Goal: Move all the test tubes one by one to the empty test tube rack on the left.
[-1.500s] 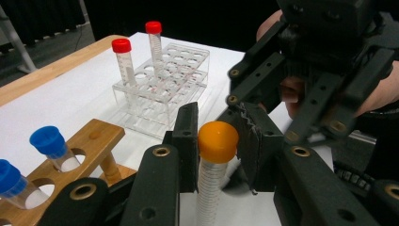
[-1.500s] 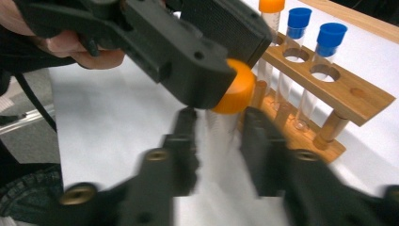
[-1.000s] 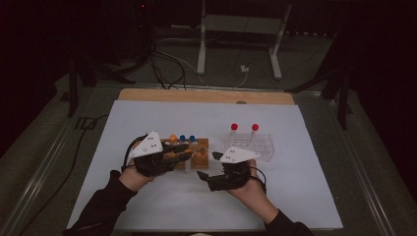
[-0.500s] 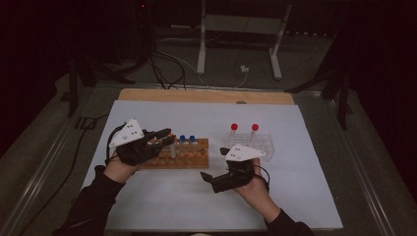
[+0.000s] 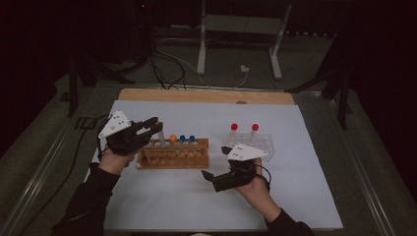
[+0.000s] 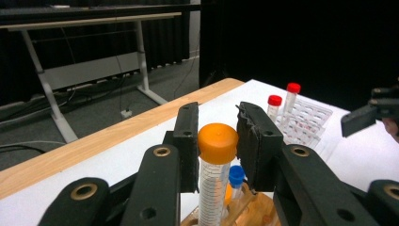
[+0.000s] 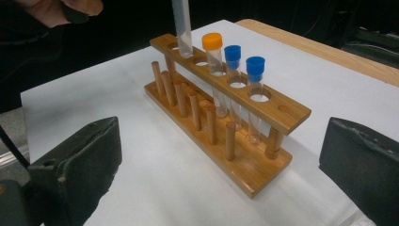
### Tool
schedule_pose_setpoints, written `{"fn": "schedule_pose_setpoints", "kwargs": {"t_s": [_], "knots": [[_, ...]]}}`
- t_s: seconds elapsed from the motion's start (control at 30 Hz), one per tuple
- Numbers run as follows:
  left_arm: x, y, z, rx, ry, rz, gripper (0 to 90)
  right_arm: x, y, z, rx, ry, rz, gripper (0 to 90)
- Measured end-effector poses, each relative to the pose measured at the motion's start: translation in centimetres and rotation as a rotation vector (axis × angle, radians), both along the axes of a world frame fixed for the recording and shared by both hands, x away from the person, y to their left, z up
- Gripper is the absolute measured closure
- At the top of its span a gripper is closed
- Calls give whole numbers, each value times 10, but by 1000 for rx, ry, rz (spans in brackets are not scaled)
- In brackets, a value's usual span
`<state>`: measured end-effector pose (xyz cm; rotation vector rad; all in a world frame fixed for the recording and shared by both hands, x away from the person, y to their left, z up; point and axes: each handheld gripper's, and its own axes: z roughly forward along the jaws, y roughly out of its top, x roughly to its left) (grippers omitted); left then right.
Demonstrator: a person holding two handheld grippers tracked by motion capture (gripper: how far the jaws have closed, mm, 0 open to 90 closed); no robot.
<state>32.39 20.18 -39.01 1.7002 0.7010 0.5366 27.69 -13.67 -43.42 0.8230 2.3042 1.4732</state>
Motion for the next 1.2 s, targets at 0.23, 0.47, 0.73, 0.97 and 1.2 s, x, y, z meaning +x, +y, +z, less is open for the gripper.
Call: {"fn": "schedule_pose_setpoints", "kwargs": {"t_s": [0.23, 0.47, 0.73, 0.97, 1.2], "knots": [[8, 0, -7, -38, -7, 5, 713, 0, -1, 0, 2, 5, 5, 0], [11, -5, -17, 20, 7, 15, 714, 1, -2, 0, 3, 8, 5, 0], [14, -9, -35, 84, 63, 19, 714, 1, -3, 0, 3, 14, 5, 0], [17, -13, -47, 111, 104, 10, 714, 1, -4, -1, 4, 15, 4, 0], [17, -14, -54, 137, 122, 7, 713, 1, -5, -1, 2, 17, 4, 0]]}}
